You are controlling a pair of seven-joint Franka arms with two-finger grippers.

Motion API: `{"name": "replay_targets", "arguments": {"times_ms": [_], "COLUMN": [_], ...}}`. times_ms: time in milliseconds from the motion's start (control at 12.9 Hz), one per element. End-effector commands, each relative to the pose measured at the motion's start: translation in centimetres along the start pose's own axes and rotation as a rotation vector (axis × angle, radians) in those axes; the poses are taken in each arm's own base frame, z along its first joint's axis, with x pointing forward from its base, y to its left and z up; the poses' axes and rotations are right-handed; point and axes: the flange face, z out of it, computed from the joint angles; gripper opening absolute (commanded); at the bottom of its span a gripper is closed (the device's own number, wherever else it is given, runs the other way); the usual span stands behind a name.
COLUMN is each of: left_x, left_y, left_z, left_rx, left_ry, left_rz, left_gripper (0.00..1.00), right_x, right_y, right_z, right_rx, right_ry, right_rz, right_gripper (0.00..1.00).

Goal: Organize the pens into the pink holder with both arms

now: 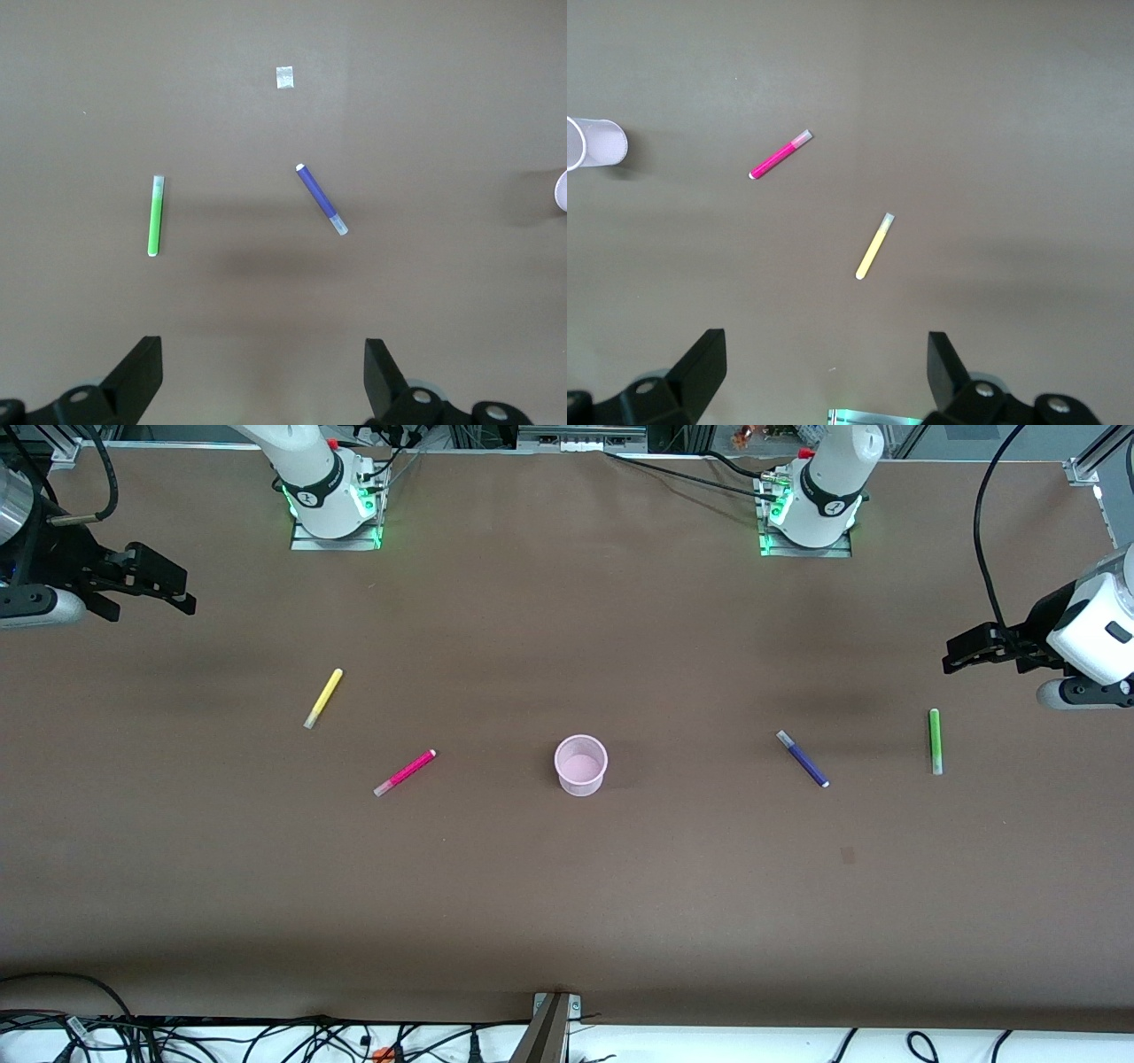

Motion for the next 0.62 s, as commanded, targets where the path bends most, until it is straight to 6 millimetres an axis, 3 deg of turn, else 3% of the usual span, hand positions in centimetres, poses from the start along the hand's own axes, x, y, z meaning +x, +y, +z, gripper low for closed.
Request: {"name": "replay_targets", "arguments": {"times_ms": [0, 232, 310, 542], "left_x": [0.2, 0.3, 0.3, 0.3], "left_y": [-0.2, 0.0, 0.0, 0.2], "left_z": [-0.2, -0.1, -0.1, 0.1], "left_rx": [-0.008, -0.008, -0.01, -0.02], "left_ry": [0.006, 0.004, 0.004, -0.003], "left_rz": [0.019, 0.022, 0.021, 0.012], "left_gripper": [1.0, 1.0, 1.0, 1.0], "right_x": [-0.8, -0.1, 1.0, 4.4], "right_y": [0.5, 0.3, -0.3, -3.4], "right_z": [-1.8, -1.2, 0.3, 7.9], "right_rx": [-0.027, -0.028, -0.023, -0.041], "right_ry": [0.022, 0.02, -0.001, -0.124], "right_rz": [0.03, 0.041, 0.038, 0.0], "right_gripper": [1.0, 1.0, 1.0, 1.0]}}
